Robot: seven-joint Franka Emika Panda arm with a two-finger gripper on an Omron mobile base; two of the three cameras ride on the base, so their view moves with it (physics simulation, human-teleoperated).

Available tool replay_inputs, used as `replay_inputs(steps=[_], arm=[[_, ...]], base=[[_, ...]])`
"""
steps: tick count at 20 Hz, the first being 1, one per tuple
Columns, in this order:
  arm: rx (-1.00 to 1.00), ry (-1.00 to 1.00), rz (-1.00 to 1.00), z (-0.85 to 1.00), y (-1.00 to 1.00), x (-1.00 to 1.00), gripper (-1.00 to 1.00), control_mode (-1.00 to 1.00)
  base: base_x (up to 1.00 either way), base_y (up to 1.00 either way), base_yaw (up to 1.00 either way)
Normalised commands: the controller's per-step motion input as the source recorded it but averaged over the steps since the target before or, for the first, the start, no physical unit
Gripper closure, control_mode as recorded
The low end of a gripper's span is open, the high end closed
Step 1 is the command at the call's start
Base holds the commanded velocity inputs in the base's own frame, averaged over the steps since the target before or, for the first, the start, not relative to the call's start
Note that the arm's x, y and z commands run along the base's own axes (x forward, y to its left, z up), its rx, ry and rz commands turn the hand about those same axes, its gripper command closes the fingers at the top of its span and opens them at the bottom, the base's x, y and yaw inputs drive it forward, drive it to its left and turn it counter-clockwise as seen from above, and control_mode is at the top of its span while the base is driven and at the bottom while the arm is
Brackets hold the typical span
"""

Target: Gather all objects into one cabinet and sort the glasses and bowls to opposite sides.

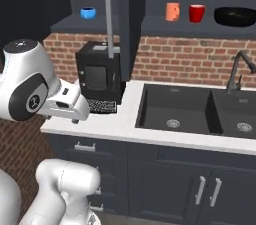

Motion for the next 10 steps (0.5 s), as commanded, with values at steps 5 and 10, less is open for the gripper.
replay_inputs(steps=[5,10], arm=[[0.0,0.0,0.0,0.0,0.0,0.0,-1.0,1.0],[0.0,0.0,0.0,0.0,0.0,0.0,-1.0,1.0]], base=[[0.33,0.0,0.2],[0.37,0.06,0.2]])
